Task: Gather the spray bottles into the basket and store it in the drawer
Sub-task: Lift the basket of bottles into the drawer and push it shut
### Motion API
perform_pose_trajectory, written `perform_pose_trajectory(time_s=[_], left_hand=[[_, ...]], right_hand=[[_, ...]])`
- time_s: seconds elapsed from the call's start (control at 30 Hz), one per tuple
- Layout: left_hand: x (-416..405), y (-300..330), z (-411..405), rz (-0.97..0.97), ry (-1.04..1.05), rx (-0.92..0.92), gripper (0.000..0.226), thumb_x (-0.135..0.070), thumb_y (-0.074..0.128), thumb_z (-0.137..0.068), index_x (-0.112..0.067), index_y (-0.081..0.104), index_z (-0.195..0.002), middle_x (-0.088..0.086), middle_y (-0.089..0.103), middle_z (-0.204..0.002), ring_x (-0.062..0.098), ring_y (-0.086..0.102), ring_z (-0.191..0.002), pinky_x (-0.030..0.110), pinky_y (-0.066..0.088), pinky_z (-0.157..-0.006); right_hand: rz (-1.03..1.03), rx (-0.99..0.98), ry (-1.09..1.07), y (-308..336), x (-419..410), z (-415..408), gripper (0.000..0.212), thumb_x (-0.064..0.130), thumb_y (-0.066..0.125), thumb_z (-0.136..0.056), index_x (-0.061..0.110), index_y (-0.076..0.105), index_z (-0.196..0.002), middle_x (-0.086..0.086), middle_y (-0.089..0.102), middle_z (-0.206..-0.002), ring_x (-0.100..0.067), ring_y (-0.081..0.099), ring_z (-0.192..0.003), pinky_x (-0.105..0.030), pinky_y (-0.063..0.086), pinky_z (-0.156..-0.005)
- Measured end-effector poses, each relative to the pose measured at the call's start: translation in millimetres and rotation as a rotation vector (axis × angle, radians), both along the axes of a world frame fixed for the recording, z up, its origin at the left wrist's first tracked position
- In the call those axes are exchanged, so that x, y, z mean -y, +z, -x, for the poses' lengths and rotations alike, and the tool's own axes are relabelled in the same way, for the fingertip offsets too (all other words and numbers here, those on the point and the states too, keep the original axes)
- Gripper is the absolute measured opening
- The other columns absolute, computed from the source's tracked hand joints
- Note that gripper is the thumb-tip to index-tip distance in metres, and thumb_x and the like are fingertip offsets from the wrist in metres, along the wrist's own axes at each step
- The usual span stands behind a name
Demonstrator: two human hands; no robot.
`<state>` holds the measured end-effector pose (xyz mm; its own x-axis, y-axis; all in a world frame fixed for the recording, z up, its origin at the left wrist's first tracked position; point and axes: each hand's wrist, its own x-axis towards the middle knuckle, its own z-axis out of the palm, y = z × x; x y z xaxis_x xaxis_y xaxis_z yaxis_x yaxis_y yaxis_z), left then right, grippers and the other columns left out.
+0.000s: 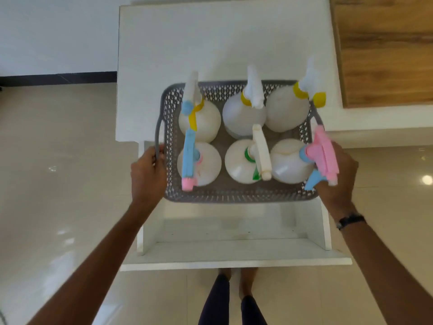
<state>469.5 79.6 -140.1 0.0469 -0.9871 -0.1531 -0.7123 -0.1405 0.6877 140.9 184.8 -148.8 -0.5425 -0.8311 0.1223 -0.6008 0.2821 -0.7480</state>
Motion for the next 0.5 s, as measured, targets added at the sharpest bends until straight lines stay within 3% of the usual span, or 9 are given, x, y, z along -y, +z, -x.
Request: perform_pose_trajectory(time_s=[0.03, 0.13, 0.2, 0.27, 0.4, 0.5], left_hand=[[-17, -2, -6, -0.017, -0.002, -0.022, 0.025, -0.008, 0.049, -0.094, -0.012, 0.065, -0.114, 0.010, 0.072, -0.100, 0.024, 0.067, -0.087, 0.034, 0.053, -0.078], [-58, -12, -22, -0.046, 0.032, -0.028, 0.021, -0.008, 0.051, -0.094, -0.015, 0.063, -0.110, 0.005, 0.070, -0.092, 0.026, 0.066, -0.084, 0.043, 0.056, -0.075], [-80, -22, -29, -0.039, 0.041, 0.008, 0.016, -0.007, 0.052, -0.094, -0.012, 0.062, -0.105, 0.009, 0.070, -0.087, 0.031, 0.066, -0.079, 0.044, 0.054, -0.070], [-94, -33, -33, -0.070, 0.055, 0.030, 0.012, -0.007, 0.052, -0.094, -0.010, 0.061, -0.102, 0.011, 0.069, -0.083, 0.033, 0.064, -0.075, 0.041, 0.051, -0.066], [-111, -61, -34, -0.165, 0.089, 0.064, 0.012, -0.009, 0.049, -0.096, -0.008, 0.059, -0.101, 0.008, 0.067, -0.081, 0.029, 0.062, -0.072, 0.039, 0.050, -0.061], [-113, -84, -31, -0.210, 0.113, 0.078, 0.012, -0.003, 0.048, -0.093, -0.004, 0.059, -0.098, 0.012, 0.066, -0.082, 0.026, 0.059, -0.069, 0.033, 0.045, -0.060]], right_hand=[[-0.028, 0.012, -0.004, -1, -17, -5, 0.017, -0.010, 0.051, -0.085, 0.001, 0.058, -0.073, -0.008, 0.055, -0.059, 0.000, 0.046, -0.054, -0.030, 0.041, -0.050], [-0.099, -0.005, -0.004, -9, -61, -22, 0.020, -0.015, 0.054, -0.084, 0.002, 0.064, -0.087, -0.004, 0.059, -0.065, 0.004, 0.052, -0.060, -0.016, 0.041, -0.054], [-0.166, -0.036, -0.045, -22, -81, -30, 0.016, -0.012, 0.059, -0.085, -0.001, 0.066, -0.095, -0.005, 0.063, -0.073, -0.008, 0.056, -0.063, -0.018, 0.042, -0.057], [-0.205, -0.034, -0.082, -37, -96, -37, 0.014, -0.008, 0.060, -0.086, 0.001, 0.066, -0.095, -0.004, 0.063, -0.071, -0.015, 0.056, -0.059, -0.011, 0.040, -0.056], [-0.269, 0.052, -0.146, -66, -114, -46, 0.012, -0.004, 0.059, -0.089, 0.002, 0.065, -0.097, -0.003, 0.062, -0.072, -0.009, 0.054, -0.060, -0.004, 0.039, -0.051], [-0.298, 0.071, -0.175, -99, -117, -49, 0.008, -0.004, 0.058, -0.088, 0.002, 0.063, -0.087, -0.004, 0.060, -0.068, -0.021, 0.053, -0.058, -0.007, 0.036, -0.048]])
